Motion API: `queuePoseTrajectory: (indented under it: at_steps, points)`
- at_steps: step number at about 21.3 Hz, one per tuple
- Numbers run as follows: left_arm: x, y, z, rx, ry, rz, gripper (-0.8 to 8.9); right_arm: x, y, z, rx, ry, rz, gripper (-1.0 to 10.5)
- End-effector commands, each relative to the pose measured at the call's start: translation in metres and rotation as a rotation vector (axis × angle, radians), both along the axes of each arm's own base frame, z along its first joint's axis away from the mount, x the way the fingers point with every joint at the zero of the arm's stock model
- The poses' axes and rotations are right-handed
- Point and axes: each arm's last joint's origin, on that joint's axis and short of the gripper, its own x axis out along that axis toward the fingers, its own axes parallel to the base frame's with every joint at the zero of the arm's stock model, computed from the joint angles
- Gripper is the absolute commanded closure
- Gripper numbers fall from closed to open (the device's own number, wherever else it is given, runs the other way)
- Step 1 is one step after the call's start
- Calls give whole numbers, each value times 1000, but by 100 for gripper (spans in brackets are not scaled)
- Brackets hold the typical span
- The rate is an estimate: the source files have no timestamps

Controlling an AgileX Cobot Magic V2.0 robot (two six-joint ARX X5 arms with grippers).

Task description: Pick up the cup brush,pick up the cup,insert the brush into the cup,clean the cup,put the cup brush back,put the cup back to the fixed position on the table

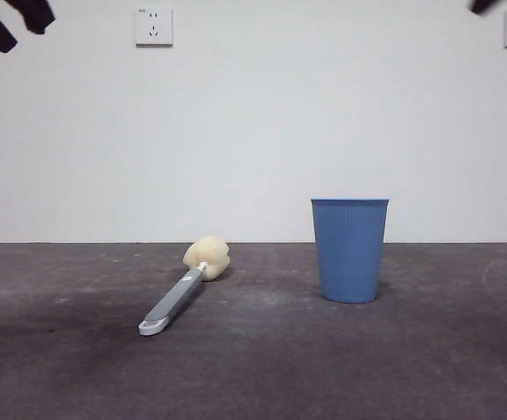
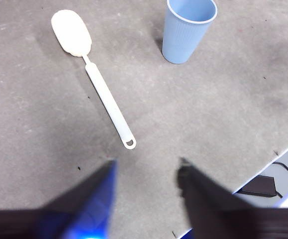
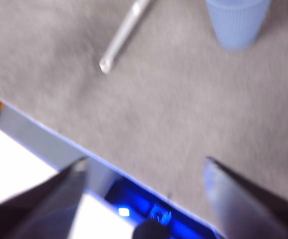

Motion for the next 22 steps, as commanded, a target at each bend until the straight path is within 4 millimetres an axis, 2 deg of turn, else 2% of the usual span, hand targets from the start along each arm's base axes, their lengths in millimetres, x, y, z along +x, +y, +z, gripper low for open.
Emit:
queuePoseTrajectory:
  at_steps: [1,17,19,22]
  points:
    - [-1,0,-2,14,0,-13,822,0,0,1,3,-5,3,953]
    - [-1,0,-2,37,-14,-26,816,0,0,1,6,-6,-4,946]
    - [1,11,6,72,-131,19,816,0,0,1,6,-6,-4,946]
    - [4,34,29,-16,-386,81,816,0,0,1,5,-7,-7,946]
